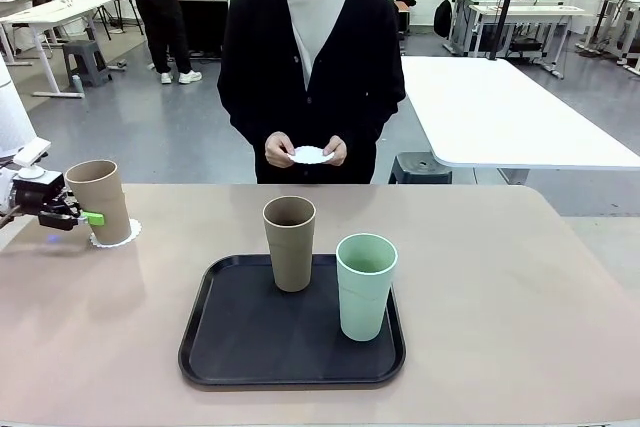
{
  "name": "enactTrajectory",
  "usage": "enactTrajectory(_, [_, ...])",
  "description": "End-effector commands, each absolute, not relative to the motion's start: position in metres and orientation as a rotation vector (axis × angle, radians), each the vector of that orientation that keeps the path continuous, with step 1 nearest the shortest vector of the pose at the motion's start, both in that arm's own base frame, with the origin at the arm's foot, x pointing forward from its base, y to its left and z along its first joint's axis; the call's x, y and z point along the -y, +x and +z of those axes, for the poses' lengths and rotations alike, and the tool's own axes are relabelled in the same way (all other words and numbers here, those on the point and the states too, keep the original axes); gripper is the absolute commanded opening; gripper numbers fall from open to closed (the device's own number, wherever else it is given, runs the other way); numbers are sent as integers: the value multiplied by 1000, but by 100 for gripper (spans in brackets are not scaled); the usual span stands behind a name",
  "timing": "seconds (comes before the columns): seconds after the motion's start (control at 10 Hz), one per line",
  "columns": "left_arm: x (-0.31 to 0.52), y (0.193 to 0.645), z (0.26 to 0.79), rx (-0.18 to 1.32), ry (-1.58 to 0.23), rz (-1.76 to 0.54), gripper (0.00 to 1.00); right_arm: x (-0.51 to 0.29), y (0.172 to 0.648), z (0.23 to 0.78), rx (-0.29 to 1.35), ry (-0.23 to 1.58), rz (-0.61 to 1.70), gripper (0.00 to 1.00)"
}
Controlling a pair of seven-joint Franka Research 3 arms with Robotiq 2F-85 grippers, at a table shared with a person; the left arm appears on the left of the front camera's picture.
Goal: Place coasters on the table and set cups on them.
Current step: Pick up one Reusable plastic cup and place it on a coaster set by the human.
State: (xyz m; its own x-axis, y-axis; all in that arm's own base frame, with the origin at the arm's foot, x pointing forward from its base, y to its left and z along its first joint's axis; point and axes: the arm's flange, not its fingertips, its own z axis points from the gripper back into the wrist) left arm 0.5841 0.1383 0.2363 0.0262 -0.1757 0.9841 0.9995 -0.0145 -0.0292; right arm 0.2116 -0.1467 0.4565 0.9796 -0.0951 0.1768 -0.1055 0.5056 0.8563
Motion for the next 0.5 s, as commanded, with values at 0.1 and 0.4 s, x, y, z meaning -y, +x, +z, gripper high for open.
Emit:
enactTrajectory(0.1, [-142,592,238,996,-1120,-1295,100,146,213,456,228,1063,18,100])
enactTrajectory(0.4, [-142,595,229,934,-1081,-1318,100,146,213,456,228,1063,18,100])
